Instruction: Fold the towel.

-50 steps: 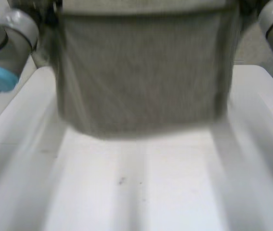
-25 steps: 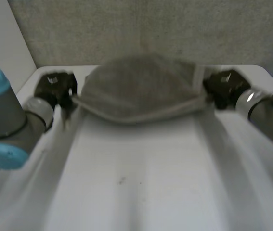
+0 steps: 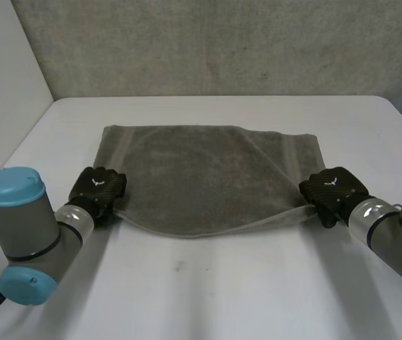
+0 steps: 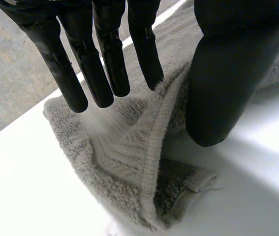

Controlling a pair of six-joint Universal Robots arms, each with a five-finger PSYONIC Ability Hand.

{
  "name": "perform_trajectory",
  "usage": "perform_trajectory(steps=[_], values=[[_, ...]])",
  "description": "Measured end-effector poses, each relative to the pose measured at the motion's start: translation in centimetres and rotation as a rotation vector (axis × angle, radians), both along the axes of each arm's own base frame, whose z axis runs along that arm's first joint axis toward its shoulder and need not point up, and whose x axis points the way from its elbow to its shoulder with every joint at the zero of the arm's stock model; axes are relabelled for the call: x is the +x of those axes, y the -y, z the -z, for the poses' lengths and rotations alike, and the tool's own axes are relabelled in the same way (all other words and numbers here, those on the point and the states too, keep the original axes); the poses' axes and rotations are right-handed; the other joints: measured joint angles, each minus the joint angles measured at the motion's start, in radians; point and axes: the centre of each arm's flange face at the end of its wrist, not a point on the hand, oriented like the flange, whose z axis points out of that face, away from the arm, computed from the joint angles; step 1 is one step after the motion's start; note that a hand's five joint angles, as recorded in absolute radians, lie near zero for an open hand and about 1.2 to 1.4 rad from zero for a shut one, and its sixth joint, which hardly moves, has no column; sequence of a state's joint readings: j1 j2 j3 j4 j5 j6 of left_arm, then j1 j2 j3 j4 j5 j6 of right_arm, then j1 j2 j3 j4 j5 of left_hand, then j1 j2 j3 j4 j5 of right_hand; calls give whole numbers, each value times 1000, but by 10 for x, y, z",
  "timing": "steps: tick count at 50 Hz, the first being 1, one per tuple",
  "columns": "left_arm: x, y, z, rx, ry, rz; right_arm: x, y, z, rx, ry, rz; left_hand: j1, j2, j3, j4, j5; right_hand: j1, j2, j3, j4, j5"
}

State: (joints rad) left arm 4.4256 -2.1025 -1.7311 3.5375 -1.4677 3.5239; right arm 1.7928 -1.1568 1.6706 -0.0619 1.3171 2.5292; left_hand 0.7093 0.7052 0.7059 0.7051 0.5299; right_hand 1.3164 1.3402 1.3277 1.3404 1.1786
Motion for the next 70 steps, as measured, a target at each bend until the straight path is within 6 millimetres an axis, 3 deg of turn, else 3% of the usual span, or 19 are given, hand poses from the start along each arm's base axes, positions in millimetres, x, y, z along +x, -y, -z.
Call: perform_trajectory(steps=[12, 23, 27, 32, 45, 49, 54, 59, 64, 70], values=[[4, -1, 6, -29, 6, -29, -16, 6, 0, -21, 0, 55, -15, -17, -17, -16, -18, 0, 0, 0, 0, 0], [18, 0, -3, -53, 20, -114, -30, 18, -4, -40, -6, 107, -6, -2, -3, -3, -1, 0, 0, 0, 0, 0], [20, 0, -7, -58, 19, -121, -30, 16, -3, -35, -4, 106, 104, 111, 110, 111, 106, 0, 0, 0, 0, 0], [21, -3, -10, -62, 17, -120, -29, 14, -2, -30, -3, 101, 416, 427, 425, 427, 416, 0, 0, 0, 0, 0], [25, -8, -22, -86, 9, -124, -29, 16, -3, -26, -4, 102, 471, 511, 508, 511, 493, 0, 0, 0, 0, 0], [27, -7, -22, -84, 9, -127, -31, 16, -3, -17, -3, 109, 472, 512, 509, 511, 493, -59, -98, -83, -96, -109], [28, -7, -20, -76, 10, -128, -35, 14, 0, 21, -8, 119, 472, 512, 509, 511, 493, -447, -455, -444, -453, -481], [27, -6, -19, -75, 10, -127, -42, 11, 8, 73, -14, 142, 472, 512, 509, 512, 493, -592, -604, -597, -611, -646], [27, -6, -20, -78, 10, -127, -53, 11, 13, 105, -16, 176, 472, 512, 509, 512, 494, -562, -590, -575, -587, -602], [27, -6, -19, -76, 10, -127, -63, 12, 17, 122, -11, 204, 472, 512, 509, 512, 493, -332, -351, -350, -363, -373]])
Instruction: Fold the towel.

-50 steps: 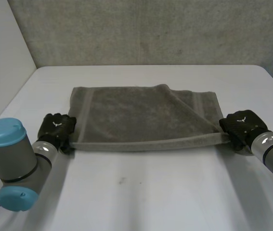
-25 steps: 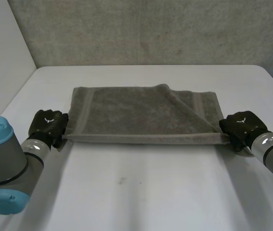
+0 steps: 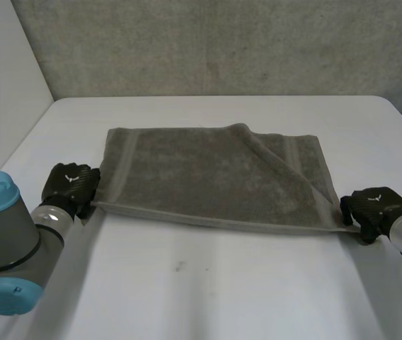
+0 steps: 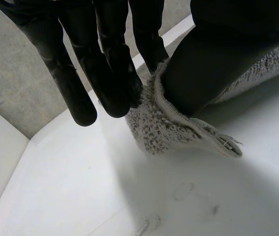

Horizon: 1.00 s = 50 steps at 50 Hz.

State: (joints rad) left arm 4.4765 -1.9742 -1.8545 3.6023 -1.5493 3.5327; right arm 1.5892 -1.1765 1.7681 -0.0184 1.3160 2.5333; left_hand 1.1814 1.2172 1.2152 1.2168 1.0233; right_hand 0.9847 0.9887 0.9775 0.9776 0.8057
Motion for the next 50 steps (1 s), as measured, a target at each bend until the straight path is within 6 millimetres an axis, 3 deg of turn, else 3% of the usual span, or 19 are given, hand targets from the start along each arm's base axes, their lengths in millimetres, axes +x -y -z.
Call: perform_trajectory(steps=[3, 11, 18, 25, 30, 35, 43, 50], values=[[0, -1, 1, 5, 1, 0, -2, 0, 2, 4, 7, 2, 0, 0, 0, 0, 0, 277, 302, 302, 306, 309], [1, -6, 1, 23, 8, 0, -1, 0, -2, -12, 33, -7, 0, 0, 0, 0, 0, 335, 340, 359, 365, 366], [6, -26, -9, 68, 56, 11, -1, -11, -35, -93, 25, -20, 0, 0, 0, 0, 0, 335, 340, 359, 365, 366], [22, -65, -30, 82, 204, 30, -6, -44, -77, -180, -106, -84, 0, 0, 0, 1, 0, 335, 340, 359, 365, 366], [38, -85, -50, 40, 283, 6, -11, -61, -95, -250, -235, -148, 5, 0, 1, 2, 0, 335, 341, 359, 365, 366], [46, -95, -66, 2, 303, -12, -14, -64, -103, -279, -290, -175, 25, 0, 1, 2, 6, 335, 354, 359, 365, 373], [42, -94, -67, 8, 272, 56, -15, -58, -101, -245, -280, -180, 25, 0, 1, 2, 10, 335, 354, 360, 365, 377], [30, -64, -48, 59, 247, 113, -13, -32, -79, -151, -220, -182, 25, 0, 1, 2, 10, 335, 354, 365, 365, 378]])
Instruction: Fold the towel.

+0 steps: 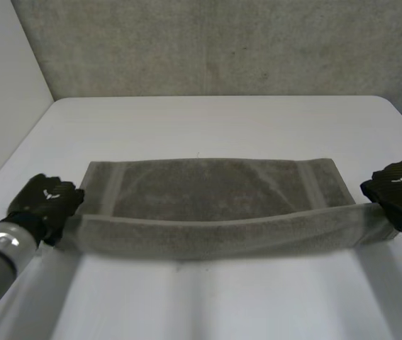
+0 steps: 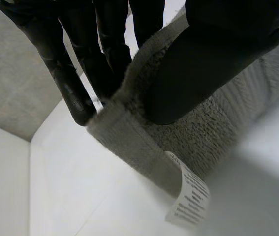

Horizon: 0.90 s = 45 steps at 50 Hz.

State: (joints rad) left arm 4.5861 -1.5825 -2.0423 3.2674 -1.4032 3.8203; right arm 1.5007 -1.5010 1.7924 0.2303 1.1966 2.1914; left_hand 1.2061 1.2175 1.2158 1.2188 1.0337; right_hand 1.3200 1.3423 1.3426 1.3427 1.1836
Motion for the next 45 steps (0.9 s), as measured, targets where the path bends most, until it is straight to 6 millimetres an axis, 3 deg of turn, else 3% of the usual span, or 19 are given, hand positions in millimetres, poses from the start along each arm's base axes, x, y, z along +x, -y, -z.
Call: perform_trajectory(steps=[5, 7, 18, 25, 34, 36, 39, 41, 43, 45], values=[[-12, 35, 11, -3, -11, 21, 11, 28, 18, 54, 61, -2, 3, 0, 0, 0, 0, 0, 0, 9, 0, 0], [-19, 58, 15, -15, -20, 23, 20, 44, 26, 58, 81, -6, 3, 0, 0, 0, 0, 0, 0, 10, 0, 0], [-46, 148, 24, -112, -73, -2, 58, 114, 46, -53, 100, 8, 3, 0, 0, 0, 0, 1, 0, 10, 0, 0], [-64, 183, 34, -155, -90, 13, 76, 150, 52, -142, 93, 28, 3, 0, 0, 0, 0, 1, 0, 10, 0, 0], [-73, 204, 53, -156, -90, 22, 89, 176, 64, -200, 86, 42, 3, 0, 0, 0, 0, 1, 0, 10, 0, 0], [-74, 206, 57, -153, -90, 24, 90, 179, 66, -204, 82, 46, -18, -29, -28, -29, -21, -208, -215, -201, -192, -200], [-74, 208, 62, -149, -91, 26, 92, 183, 71, -209, 73, 61, -458, -476, -470, -479, -474, -794, -806, -780, -785, -835], [-75, 209, 64, -148, -92, 27, 92, 185, 70, -215, 69, 74, -781, -804, -769, -778, -798, -1003, -1025, -1005, -1003, -1061], [-75, 209, 64, -151, -95, 28, 91, 187, 68, -224, 67, 85, -950, -958, -957, -952, -933, -1059, -1083, -1088, -1081, -1129], [-76, 209, 62, -155, -98, 28, 91, 188, 61, -240, 71, 97, -972, -994, -992, -995, -971, -1079, -1091, -1099, -1085, -1129]])
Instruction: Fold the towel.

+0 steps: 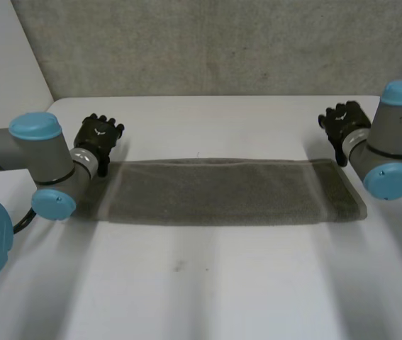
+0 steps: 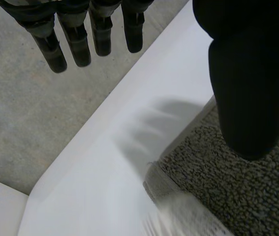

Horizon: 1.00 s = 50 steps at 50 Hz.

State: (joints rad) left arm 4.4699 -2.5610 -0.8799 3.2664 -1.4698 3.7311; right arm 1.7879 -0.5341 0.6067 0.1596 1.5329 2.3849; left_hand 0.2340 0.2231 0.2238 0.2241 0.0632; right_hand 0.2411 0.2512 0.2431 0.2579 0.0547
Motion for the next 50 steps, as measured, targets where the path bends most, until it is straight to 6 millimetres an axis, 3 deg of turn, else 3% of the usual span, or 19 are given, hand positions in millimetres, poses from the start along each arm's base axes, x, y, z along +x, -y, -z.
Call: perform_trajectory(steps=[11, 15, 19, 24, 33, 41, 50], values=[[2, -20, -41, -16, -72, -5, -8, -15, -74, -86, 126, 30, -53, -57, -58, -57, -35, -10, 0, 0, 0, 0], [7, -42, -61, 14, -150, -16, -13, -36, -91, -64, 158, 22, -54, -58, -58, -57, -37, -10, 0, 0, 0, 0], [15, -67, -77, 58, -246, -34, -18, -64, -93, -9, 163, 15, -61, -58, -58, -58, -37, -10, 0, 0, 0, 0], [23, -92, -85, 112, -346, -57, -25, -93, -79, 81, 149, 17, -61, -59, -58, -58, -37, 14, 5, 12, 4, 22], [30, -128, -76, 176, -465, -81, -50, -127, -21, 260, 146, 24, -61, -59, -58, -58, -37, 236, 227, 241, 225, 264], [31, -136, -64, 157, -473, -72, -65, -125, 14, 243, 176, 16, -61, -59, -58, -58, -37, 309, 285, 303, 286, 324], [30, -136, -59, 152, -470, -70, -73, -113, 33, 239, 188, 12, -61, -59, -58, -58, -37, 384, 362, 382, 365, 403]])
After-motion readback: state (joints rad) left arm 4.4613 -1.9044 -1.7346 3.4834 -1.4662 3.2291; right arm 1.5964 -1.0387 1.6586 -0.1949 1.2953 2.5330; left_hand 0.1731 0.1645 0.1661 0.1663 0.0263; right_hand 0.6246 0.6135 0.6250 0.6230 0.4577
